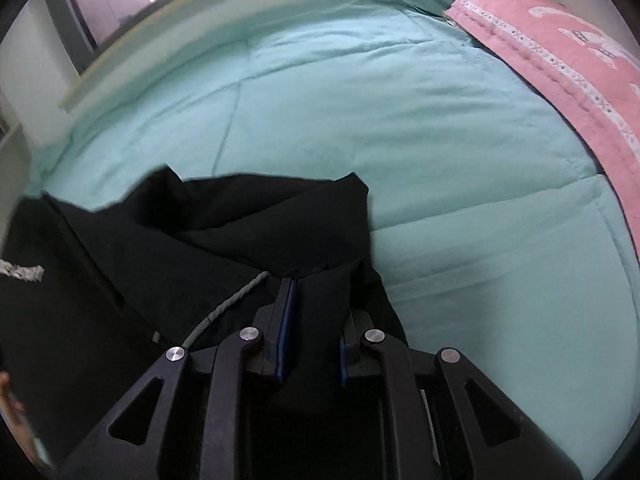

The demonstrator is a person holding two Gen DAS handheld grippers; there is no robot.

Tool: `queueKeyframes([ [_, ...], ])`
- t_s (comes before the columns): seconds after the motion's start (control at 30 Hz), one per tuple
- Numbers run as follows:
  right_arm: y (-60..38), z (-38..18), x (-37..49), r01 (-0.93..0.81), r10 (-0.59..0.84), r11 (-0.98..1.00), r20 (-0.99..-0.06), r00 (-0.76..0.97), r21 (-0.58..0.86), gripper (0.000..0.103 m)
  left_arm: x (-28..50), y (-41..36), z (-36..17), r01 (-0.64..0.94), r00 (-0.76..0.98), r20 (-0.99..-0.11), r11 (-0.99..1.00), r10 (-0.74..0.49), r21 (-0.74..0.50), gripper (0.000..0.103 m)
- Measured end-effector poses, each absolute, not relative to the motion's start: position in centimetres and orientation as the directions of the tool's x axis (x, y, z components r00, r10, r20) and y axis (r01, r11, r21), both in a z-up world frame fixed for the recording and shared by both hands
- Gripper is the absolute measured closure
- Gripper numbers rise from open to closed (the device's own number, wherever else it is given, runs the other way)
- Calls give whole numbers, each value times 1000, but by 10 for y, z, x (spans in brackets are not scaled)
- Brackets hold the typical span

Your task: Fold large clothes

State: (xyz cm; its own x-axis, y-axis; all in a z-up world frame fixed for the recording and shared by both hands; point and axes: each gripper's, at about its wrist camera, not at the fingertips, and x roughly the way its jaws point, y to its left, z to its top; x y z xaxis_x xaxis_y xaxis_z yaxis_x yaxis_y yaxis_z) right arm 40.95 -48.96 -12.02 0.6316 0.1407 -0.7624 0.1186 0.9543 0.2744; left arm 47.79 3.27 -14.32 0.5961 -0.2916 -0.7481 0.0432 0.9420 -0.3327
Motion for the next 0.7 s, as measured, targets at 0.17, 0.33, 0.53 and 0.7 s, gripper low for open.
queueKeyframes([
  [0.17,-499,-101,389,40,244,936,-725,644,351,79,450,38,-116,134,620,-709,935,-337,-327,81],
  [0.33,-540,-63,344,-88,493,793,-552,673,602,36,406,78,-75,277,600,-591,834,-538,-478,30],
  [0.53,-566,-34,301,-84,410,839,-521,749,538,23,372,124,-38,326,662,-411,735,-627,-595,21],
  [0.7,-525,-32,326,-97,285,940,-600,747,326,23,400,112,-50,221,699,-547,867,-460,-446,21],
])
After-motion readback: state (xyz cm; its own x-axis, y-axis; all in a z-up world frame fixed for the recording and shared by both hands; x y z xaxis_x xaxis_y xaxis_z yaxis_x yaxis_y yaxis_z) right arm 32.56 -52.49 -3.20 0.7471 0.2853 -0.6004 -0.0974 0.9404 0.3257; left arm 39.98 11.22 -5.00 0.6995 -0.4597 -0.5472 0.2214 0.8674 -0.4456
